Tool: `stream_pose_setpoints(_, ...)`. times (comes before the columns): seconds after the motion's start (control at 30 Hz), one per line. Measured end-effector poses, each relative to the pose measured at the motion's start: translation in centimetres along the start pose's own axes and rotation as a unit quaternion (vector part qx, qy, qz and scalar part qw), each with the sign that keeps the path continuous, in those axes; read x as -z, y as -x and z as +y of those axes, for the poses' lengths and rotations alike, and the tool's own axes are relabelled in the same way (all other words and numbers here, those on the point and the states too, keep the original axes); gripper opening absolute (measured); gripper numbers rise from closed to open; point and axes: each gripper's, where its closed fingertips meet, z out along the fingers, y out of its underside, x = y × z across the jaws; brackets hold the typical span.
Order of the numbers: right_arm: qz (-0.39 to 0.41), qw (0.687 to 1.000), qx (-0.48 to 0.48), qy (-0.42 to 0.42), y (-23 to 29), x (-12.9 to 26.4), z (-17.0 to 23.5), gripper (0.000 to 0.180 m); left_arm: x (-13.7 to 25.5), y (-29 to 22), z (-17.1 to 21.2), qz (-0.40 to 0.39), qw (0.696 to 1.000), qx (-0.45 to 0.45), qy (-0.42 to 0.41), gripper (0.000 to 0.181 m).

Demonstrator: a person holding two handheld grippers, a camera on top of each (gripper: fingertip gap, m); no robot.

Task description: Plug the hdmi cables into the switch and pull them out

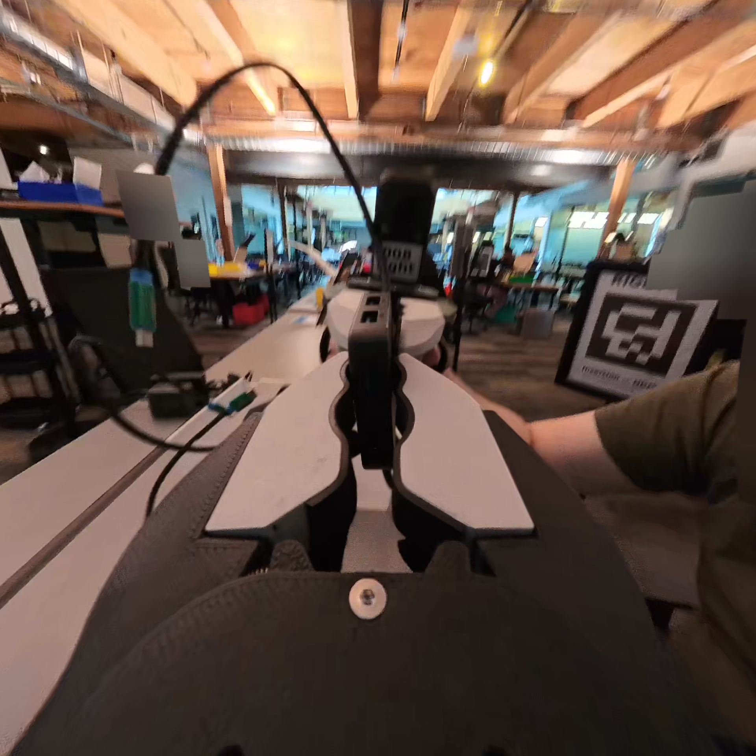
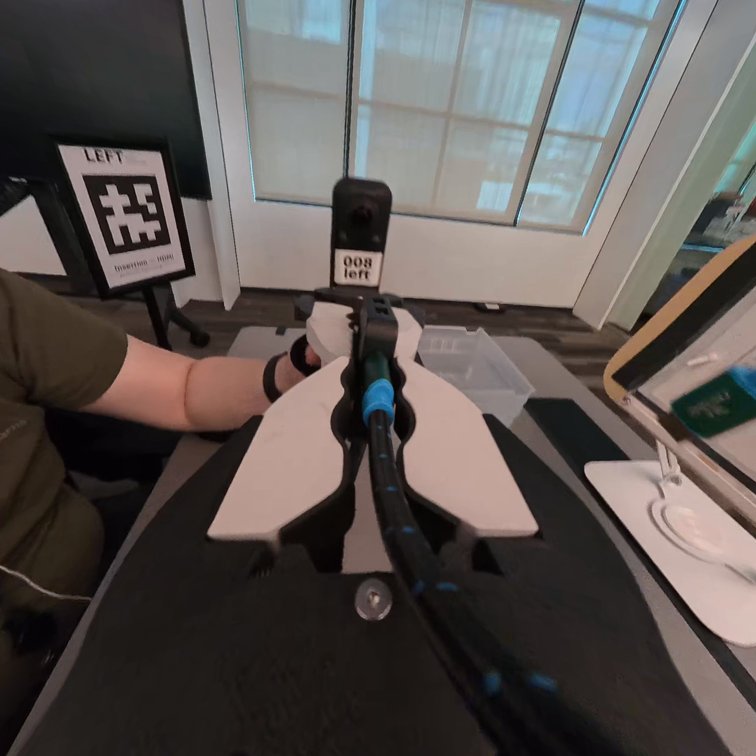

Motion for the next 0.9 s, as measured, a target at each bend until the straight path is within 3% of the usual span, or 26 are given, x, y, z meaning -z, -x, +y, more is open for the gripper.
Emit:
stream_pose_setpoints(0.1, 0.011, 1.0, -0.001, 0.023, -0.4, 0.6, 0.4, 0.014, 0.4, 0.6, 0.6, -0.024, 0.998, -0.035, 0.035, 0.016)
stream_pose_setpoints(0.27, 0.014, 0.998, 0.019, 0.064, 0.2, 0.7, 1.1, 0.015, 0.3, -0.1, 1.4, 0.015, 0.998, -0.013, 0.059, 0.014)
stream_pose_setpoints(0.33, 0.028, 0.993, 0.035, 0.111, -0.2, 1.2, 1.8, 0.014, -0.2, 0.5, 2.4, -0.006, 0.997, -0.007, 0.083, 0.015)
stream_pose_setpoints(0.4, 0.074, 0.984, 0.06, 0.148, -1.4, 2.6, 1.7, 0.015, -0.5, 1.5, 3.2, -0.042, 0.994, -0.004, 0.104, 0.028)
stream_pose_setpoints(0.47, 0.132, 0.969, 0.122, 0.168, -2.9, 5.8, 0.8, 0.015, -0.4, 1.6, 3.0, -0.048, 0.994, -0.006, 0.095, 0.031)
stream_pose_setpoints(0.53, 0.232, 0.929, 0.19, 0.217, -5.9, 10.9, 0.8, 0.014, -0.2, 1.4, 2.7, -0.038, 0.995, -0.01, 0.089, 0.025)
stream_pose_setpoints(0.67, 0.343, 0.837, 0.237, 0.354, -11.5, 20.7, 5.0, 0.015, -0.1, 1.4, 3.2, -0.031, 0.994, 0.002, 0.103, 0.024)
stream_pose_setpoints(0.73, 0.38, 0.807, 0.236, 0.386, -14.2, 24.1, 7.2, 0.015, -0.3, 1.4, 3.8, -0.028, 0.993, 0.009, 0.112, 0.023)
stream_pose_setpoints(0.9, 0.354, 0.817, 0.236, 0.389, -17.0, 27.7, 13.3, 0.015, -0.7, 1.4, 5.1, -0.025, 0.989, 0.008, 0.143, 0.023)
